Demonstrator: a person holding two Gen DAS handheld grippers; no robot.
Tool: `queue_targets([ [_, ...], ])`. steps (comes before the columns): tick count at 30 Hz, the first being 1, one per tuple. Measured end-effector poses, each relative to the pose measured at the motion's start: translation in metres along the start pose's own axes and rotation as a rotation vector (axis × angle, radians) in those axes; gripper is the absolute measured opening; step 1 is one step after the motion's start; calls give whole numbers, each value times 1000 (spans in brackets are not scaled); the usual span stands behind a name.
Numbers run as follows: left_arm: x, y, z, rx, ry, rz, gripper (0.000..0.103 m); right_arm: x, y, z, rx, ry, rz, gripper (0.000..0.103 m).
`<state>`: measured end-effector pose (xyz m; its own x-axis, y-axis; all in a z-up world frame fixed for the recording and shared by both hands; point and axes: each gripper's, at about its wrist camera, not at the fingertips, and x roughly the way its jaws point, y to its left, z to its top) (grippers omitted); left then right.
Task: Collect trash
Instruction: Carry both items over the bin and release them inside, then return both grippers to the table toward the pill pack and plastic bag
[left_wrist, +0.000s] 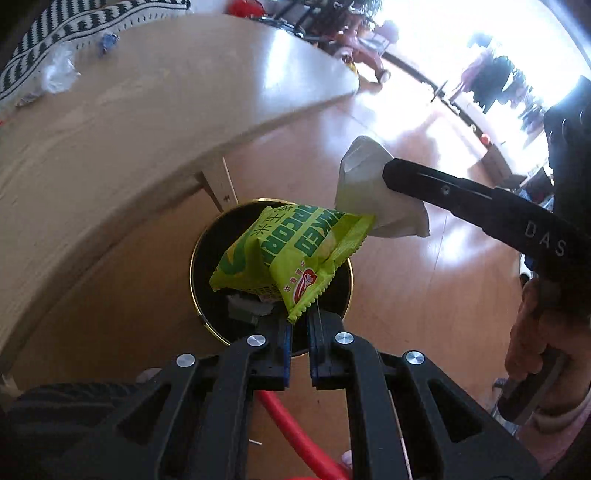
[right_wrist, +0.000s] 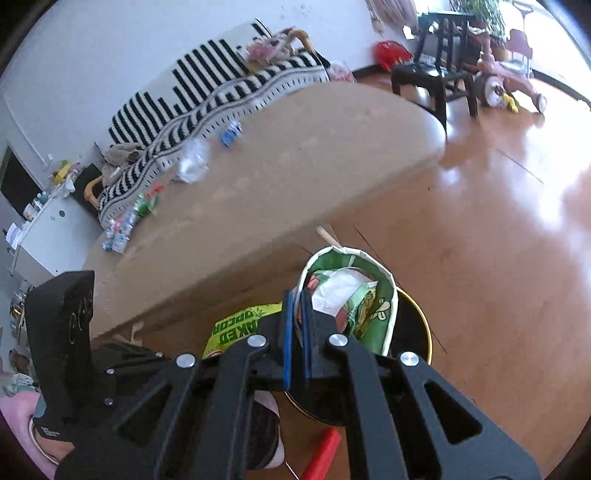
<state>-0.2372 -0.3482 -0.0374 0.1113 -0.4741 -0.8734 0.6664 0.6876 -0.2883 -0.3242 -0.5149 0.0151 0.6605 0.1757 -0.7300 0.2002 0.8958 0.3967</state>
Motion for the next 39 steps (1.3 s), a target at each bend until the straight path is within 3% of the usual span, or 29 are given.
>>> queue_targets([
  [7, 18, -7, 8, 26, 53, 11, 8, 9, -4, 9, 45, 7, 14, 5],
  [8, 21, -6, 10, 19, 65, 15, 23, 9, -6, 11, 64, 4, 7, 6],
  [9, 20, -5, 7, 8, 74, 11, 66, 7, -10, 11, 77, -1, -8, 9],
  [10, 17, -1, 7, -9, 63, 4, 87, 5, -13, 13, 93, -7, -25, 26],
  [11, 12, 3, 7, -18, 35, -4, 96, 3, -15, 14, 110, -18, -29, 73],
  [12, 4, 6, 9, -12, 13, -4, 96, 1, -19, 15, 123, -31, -33, 96],
  [15, -16, 17, 13, -8, -37, 39, 96, -1, -20, 20, 121, -48, -45, 97],
  [19, -60, 54, 23, -103, -136, 88, 97, 6, -6, 26, 42, -101, -111, 97],
  [26, -138, 163, 15, -325, -292, 371, 97, 49, 45, 49, -66, -80, -82, 96],
  [30, -166, 230, 13, -430, -292, 461, 97, 74, 79, 68, -138, -72, -62, 96],
  [34, -182, 277, 15, -422, -266, 535, 97, 104, 113, 95, -193, -60, -41, 96],
  [39, -174, 314, 26, -419, -202, 511, 97, 145, 165, 127, -270, -42, -6, 96],
])
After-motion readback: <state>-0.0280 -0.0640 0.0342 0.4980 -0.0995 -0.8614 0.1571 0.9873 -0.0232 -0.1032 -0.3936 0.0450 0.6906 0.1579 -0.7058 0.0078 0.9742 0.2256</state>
